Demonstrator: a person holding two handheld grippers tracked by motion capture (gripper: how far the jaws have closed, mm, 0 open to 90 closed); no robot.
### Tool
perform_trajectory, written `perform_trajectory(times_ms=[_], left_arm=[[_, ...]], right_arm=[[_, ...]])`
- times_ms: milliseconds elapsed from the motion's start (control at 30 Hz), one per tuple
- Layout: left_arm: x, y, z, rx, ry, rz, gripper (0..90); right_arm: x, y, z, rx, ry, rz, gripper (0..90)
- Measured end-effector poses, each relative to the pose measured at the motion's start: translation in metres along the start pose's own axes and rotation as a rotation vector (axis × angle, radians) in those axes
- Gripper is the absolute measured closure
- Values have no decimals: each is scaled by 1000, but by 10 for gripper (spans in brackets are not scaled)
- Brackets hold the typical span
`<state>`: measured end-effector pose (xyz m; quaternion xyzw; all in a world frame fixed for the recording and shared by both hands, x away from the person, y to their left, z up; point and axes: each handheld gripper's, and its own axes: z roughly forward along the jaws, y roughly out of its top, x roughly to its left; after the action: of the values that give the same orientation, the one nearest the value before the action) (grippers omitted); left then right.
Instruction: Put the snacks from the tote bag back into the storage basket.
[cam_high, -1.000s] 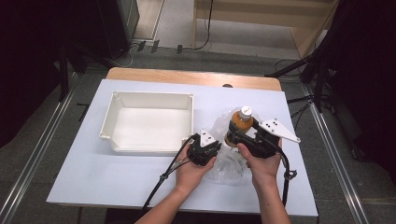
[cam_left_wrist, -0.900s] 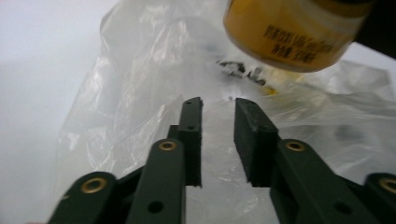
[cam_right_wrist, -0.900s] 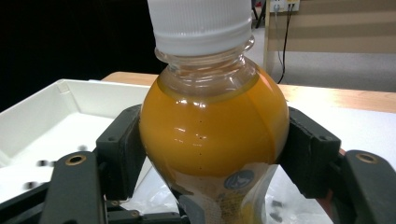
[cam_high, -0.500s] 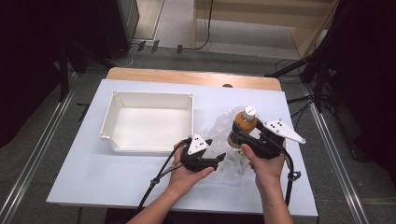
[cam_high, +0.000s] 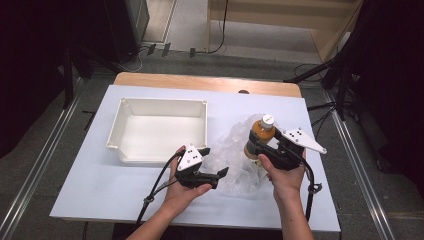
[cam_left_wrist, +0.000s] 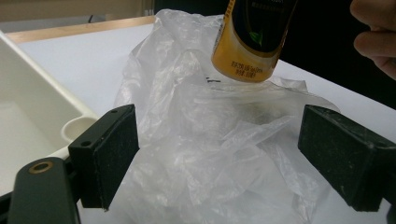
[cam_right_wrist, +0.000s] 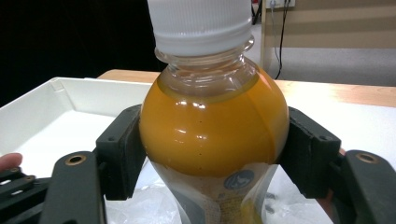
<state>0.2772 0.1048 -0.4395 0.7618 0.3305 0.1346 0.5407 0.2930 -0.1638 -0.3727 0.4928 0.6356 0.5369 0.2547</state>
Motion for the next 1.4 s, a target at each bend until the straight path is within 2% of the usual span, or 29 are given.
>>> perform_trajectory(times_ms=[133,500,733,933,1167,1400], left_arm=[[5,-3,-10,-13,6,-16,119],[21,-11,-36,-32,56,-19,119],[37,-24,-66,-36,107,-37,125],[50,-34,-85,-39,149,-63,130],[64,-38,-105,-40,190,-48,131],[80,-40,-124,-64,234,-70,133]], right_arm=[[1,0,0,1,2,2,312],[4,-1,3,9,10,-1,312],[9,0,5,19,15,-13,312],[11,4,5,11,21,-9,312],[16,9,8,13,21,-20,312],[22,19,14,3,24,-25,312]])
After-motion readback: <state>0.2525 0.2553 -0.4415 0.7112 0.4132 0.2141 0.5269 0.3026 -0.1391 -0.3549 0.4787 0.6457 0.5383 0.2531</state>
